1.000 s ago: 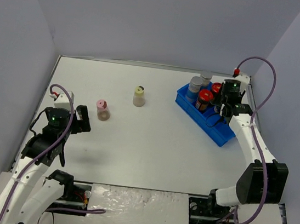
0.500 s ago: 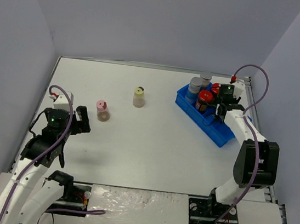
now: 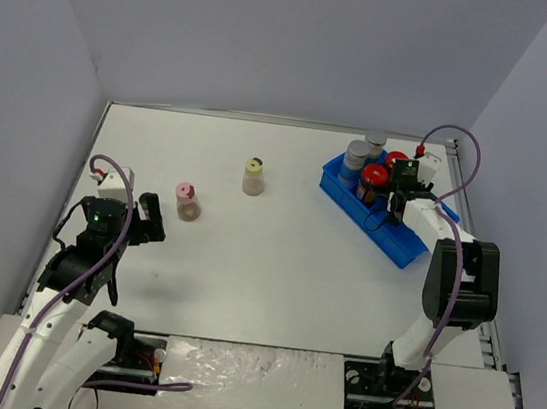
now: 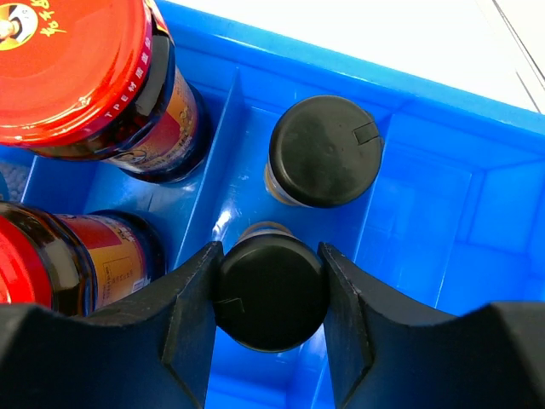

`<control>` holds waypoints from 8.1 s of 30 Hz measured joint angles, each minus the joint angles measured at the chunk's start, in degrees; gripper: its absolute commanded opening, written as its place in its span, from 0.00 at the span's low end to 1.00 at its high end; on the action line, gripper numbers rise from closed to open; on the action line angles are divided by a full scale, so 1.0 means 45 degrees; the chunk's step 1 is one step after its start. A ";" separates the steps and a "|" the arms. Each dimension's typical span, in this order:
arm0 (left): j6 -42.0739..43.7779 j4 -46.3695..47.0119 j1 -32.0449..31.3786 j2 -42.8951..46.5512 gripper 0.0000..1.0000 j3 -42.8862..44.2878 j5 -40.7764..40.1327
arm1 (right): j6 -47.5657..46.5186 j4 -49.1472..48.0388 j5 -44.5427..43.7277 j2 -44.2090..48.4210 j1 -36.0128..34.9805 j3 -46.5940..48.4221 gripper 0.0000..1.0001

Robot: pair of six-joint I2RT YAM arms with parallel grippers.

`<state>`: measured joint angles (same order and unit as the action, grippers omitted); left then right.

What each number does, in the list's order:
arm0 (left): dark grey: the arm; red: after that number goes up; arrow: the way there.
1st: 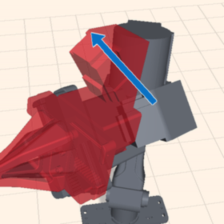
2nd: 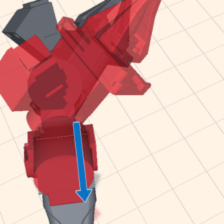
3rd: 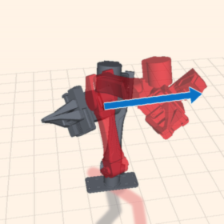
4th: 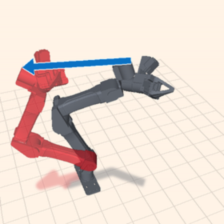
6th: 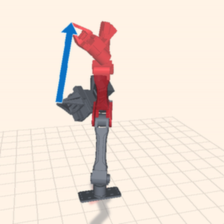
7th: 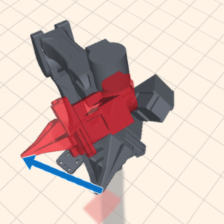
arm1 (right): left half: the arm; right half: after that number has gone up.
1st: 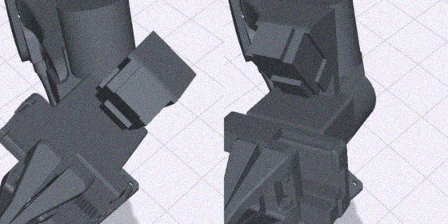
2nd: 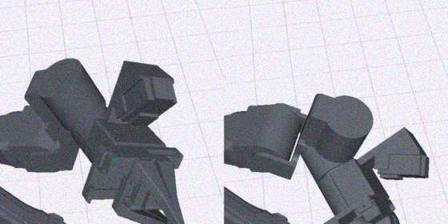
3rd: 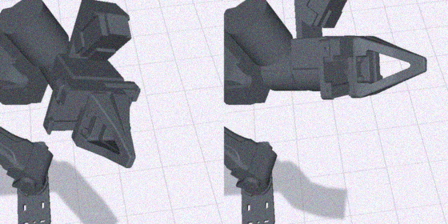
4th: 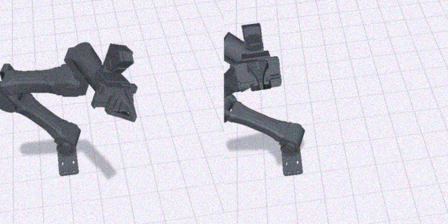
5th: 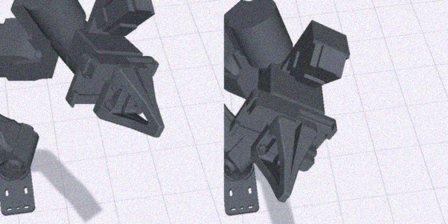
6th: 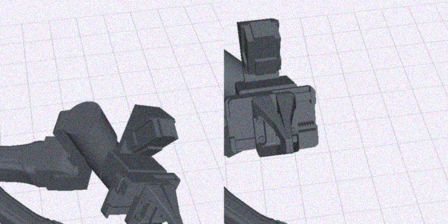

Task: Organize the condiment bottles

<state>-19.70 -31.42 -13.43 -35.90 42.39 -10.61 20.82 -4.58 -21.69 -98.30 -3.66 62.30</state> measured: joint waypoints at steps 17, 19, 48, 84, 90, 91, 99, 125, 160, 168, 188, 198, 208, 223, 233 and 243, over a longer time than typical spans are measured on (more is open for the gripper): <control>-0.0161 -0.0055 0.0000 -0.0328 0.97 0.0000 -0.0205 | 0.0459 0.0713 0.0198 0.1677 0.0058 -0.0016 0.84; -0.0390 -0.0156 0.0000 -0.0471 0.97 0.0019 -0.0425 | 0.0480 0.1006 0.0435 0.2417 0.0058 0.0000 0.85; -0.3332 0.0016 0.2011 -1.1143 0.52 0.4526 -0.1015 | 0.0081 0.3188 0.3924 0.8977 -0.0779 -0.1258 0.97; -0.3648 -0.0757 -0.7244 -1.4105 0.12 0.9426 -0.0991 | -0.0554 0.3849 0.4590 0.9496 -0.1185 -0.1656 1.00; -0.3666 -0.0576 -0.7723 -1.6038 0.28 1.0333 -0.1030 | -0.0638 0.4212 0.4720 0.9496 -0.1185 -0.1656 1.00; -0.3669 -0.0532 -0.7783 -1.6164 0.32 1.0370 -0.1042 | -0.0658 0.4257 0.4790 0.9496 -0.1185 -0.1656 1.00; -0.3771 -0.0376 -0.7902 -1.6253 0.80 1.0406 -0.1059 | -0.0975 0.4459 0.5540 0.9482 -0.1190 -0.1656 1.00; -0.3812 -0.1014 -0.6518 -0.4466 0.97 0.2095 -0.3628 | -0.2077 0.4064 0.5473 0.4247 -0.6902 0.0822 1.00; -0.1833 -0.0387 -0.4114 -0.1596 0.97 -0.0403 -0.1537 | -0.2735 0.3100 0.3508 0.0207 -0.8549 0.1286 0.05; -0.1298 -0.0048 -0.3840 -0.2103 0.97 -0.0364 -0.1288 | -0.2395 0.3889 0.2905 0.4043 -0.5389 0.0730 0.00; -0.1103 0.1216 -0.2362 -0.2268 0.97 -0.0369 0.0127 | -0.0567 0.4734 0.2445 0.3267 -0.0427 0.1202 0.00; -0.1103 0.1318 -0.2208 -0.2247 0.97 -0.0369 0.0213 | -0.0292 0.4227 0.2435 0.2080 -0.0432 0.1200 0.05; -0.1103 0.1341 -0.1983 -0.2249 0.97 -0.0369 0.0379 | -0.0140 0.3701 0.2451 0.1161 -0.0444 0.0918 0.39; -0.1103 0.1341 -0.1904 -0.2249 0.97 -0.0369 0.0403 | 0.0087 0.3515 0.2545 0.0914 -0.0638 0.0839 0.84; -0.1103 0.1335 -0.1904 -0.2254 0.97 -0.0369 0.0398 | -0.1082 0.4685 0.2412 0.2306 -0.2515 0.2857 1.00; -0.1103 0.0886 -0.1818 -0.2251 0.97 -0.0352 0.0398 | -0.3864 0.4224 0.4894 0.0518 -0.4687 0.6843 1.00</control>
<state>-24.67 -27.43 -21.61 -46.03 40.81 -8.82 3.43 14.43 0.33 -95.97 -24.75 93.10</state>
